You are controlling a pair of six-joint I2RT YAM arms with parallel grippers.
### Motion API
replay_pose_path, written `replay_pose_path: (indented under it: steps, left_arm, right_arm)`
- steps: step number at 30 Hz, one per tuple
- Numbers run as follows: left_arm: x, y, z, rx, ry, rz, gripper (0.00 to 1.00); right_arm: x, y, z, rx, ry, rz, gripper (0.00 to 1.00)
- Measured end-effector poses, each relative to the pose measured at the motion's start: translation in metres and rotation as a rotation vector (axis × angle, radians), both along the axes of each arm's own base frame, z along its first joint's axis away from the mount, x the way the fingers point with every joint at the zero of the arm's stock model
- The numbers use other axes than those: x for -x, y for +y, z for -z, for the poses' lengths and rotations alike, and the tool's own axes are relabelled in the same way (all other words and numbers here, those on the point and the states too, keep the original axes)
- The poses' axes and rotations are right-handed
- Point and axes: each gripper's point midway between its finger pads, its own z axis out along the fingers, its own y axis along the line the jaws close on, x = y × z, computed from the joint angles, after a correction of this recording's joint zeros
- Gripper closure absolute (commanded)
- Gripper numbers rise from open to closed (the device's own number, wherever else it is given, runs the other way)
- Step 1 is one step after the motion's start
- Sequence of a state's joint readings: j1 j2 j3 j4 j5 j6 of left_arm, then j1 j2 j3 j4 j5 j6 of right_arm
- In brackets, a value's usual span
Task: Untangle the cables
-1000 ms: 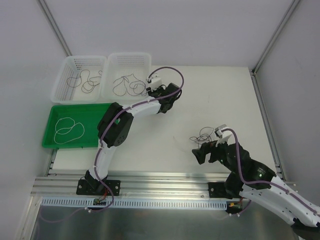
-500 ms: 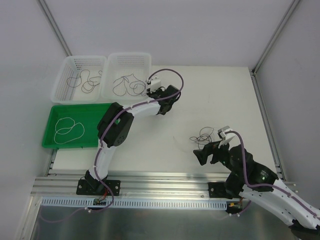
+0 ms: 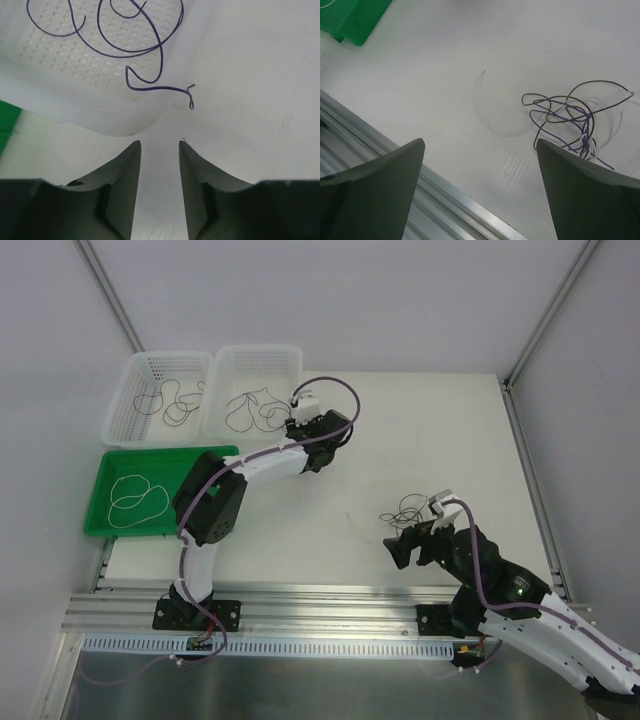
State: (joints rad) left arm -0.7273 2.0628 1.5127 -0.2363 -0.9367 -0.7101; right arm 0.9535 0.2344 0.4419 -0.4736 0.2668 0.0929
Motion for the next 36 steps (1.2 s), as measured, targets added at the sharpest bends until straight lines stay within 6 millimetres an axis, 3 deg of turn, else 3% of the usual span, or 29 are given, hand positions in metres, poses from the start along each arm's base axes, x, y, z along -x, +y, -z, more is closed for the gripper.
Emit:
replay_pose_path:
  steps: [3,8,11,14,20,24,27,30,34,36]
  left_arm:
    - [0.013,-0.002,-0.032,0.052,0.008,0.079,0.34]
    - [0.041,0.002,-0.105,0.149,-0.022,0.217,0.04]
    - [0.058,0.012,-0.141,0.215,-0.025,0.298,0.01]
    - [0.075,0.037,-0.156,0.258,0.009,0.344,0.01]
    - [0.116,0.108,-0.147,0.306,0.111,0.333,0.01]
    - [0.147,0.135,-0.145,0.278,0.112,0.339,0.01]
    - [0.167,0.149,-0.137,0.244,0.100,0.346,0.01]
    - [0.178,0.159,-0.117,0.209,0.116,0.333,0.01]
    - [0.182,0.170,-0.087,0.166,0.167,0.304,0.01]
    - [0.183,0.178,-0.083,0.142,0.173,0.281,0.01]
  right_arm:
    - [-0.008,0.008,0.007,0.054,0.004,-0.009,0.00]
    - [-0.032,0.024,0.024,0.159,0.026,-0.020,0.00]
    - [-0.056,0.034,0.032,0.184,0.075,-0.014,0.00]
    - [-0.084,0.053,0.028,0.175,0.100,-0.031,0.01]
    - [-0.144,0.117,-0.004,0.085,0.070,-0.137,0.09]
    - [-0.188,0.159,-0.014,0.038,0.052,-0.214,0.17]
    - [-0.220,0.188,-0.006,0.024,0.052,-0.266,0.21]
    - [-0.246,0.206,0.012,0.013,0.071,-0.304,0.24]
    - [-0.279,0.217,0.037,-0.012,0.106,-0.325,0.28]
    - [-0.293,0.218,0.045,-0.034,0.119,-0.326,0.30]
